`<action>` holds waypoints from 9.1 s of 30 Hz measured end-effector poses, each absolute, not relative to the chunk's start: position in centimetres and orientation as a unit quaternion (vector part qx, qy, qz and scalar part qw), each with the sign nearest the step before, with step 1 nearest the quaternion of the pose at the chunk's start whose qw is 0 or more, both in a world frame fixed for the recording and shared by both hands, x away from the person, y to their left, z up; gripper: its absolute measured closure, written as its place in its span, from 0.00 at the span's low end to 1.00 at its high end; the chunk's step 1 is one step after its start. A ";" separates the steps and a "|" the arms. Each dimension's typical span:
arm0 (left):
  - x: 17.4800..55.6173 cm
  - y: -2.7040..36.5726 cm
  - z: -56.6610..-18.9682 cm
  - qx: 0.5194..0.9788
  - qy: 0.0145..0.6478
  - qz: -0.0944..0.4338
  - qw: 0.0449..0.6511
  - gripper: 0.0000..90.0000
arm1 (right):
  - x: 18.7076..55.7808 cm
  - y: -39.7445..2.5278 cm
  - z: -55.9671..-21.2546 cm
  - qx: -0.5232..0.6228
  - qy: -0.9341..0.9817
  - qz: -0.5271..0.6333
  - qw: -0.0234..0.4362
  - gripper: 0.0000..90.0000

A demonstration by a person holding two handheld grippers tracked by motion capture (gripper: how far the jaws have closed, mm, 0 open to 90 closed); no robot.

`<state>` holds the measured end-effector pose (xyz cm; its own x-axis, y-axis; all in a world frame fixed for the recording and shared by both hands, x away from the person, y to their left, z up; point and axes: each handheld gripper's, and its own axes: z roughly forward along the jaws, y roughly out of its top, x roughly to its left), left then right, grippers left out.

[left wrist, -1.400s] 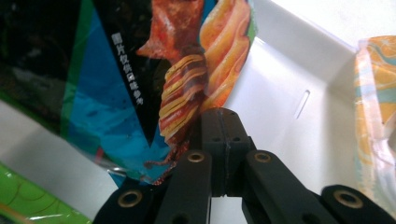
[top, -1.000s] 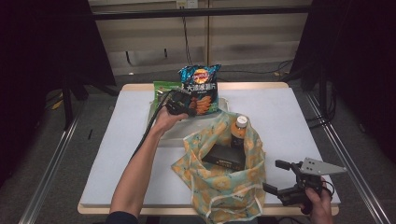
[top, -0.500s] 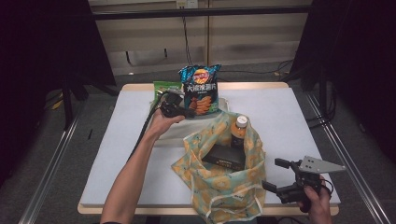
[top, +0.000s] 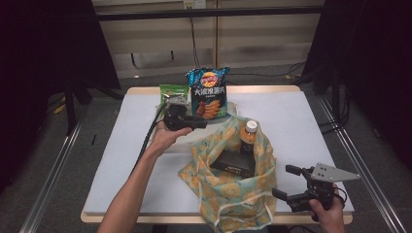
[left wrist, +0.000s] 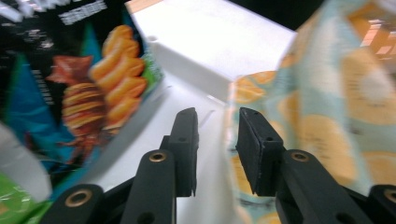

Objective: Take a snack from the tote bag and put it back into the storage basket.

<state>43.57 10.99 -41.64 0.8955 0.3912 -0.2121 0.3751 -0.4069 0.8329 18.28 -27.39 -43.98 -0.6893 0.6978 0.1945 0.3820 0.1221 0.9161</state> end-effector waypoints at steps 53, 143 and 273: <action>36.5 11.1 -44.8 0.875 0.207 0.037 0.436 1.00 | 23.9 -25.2 -43.3 0.423 0.752 0.466 0.193 0.98; 33.0 5.4 -42.5 0.861 0.121 -0.010 0.494 0.81 | 22.3 -27.5 -42.8 0.426 0.722 0.505 0.205 0.38; 31.7 7.9 -41.1 0.877 0.071 0.005 0.476 0.48 | 21.4 -28.2 -42.9 0.446 0.722 0.489 0.202 0.98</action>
